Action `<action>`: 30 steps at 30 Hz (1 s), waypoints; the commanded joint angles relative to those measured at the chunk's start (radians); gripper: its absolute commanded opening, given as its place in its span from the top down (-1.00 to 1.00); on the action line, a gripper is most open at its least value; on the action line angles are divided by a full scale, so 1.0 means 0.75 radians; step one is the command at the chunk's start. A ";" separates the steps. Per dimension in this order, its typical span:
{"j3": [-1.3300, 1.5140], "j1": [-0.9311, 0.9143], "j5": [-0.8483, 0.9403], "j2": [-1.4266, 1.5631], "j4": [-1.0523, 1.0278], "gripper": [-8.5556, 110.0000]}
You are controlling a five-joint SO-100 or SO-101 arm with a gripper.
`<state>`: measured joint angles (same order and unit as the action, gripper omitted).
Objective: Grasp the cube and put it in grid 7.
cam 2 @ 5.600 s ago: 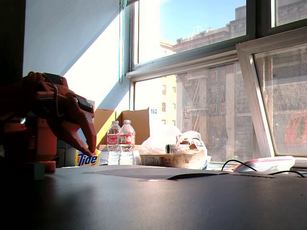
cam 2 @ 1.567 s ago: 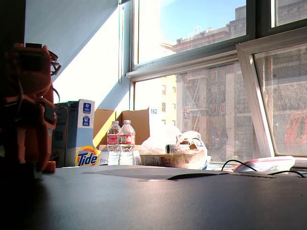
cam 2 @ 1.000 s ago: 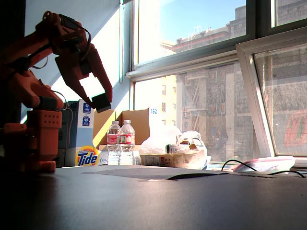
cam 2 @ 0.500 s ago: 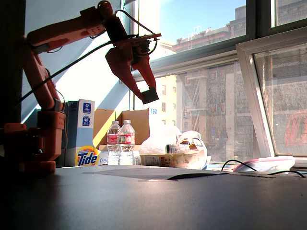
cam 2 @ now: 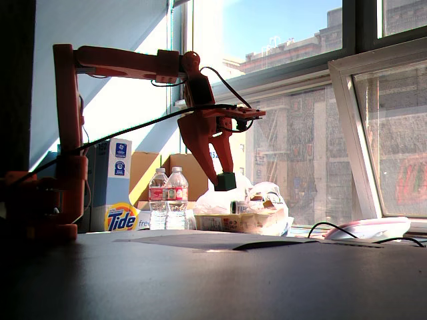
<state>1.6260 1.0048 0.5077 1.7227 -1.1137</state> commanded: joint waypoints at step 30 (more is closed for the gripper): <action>0.452 0.055 0.164 0.031 0.577 0.60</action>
<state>1.9696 1.0646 0.6213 1.6766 -0.6673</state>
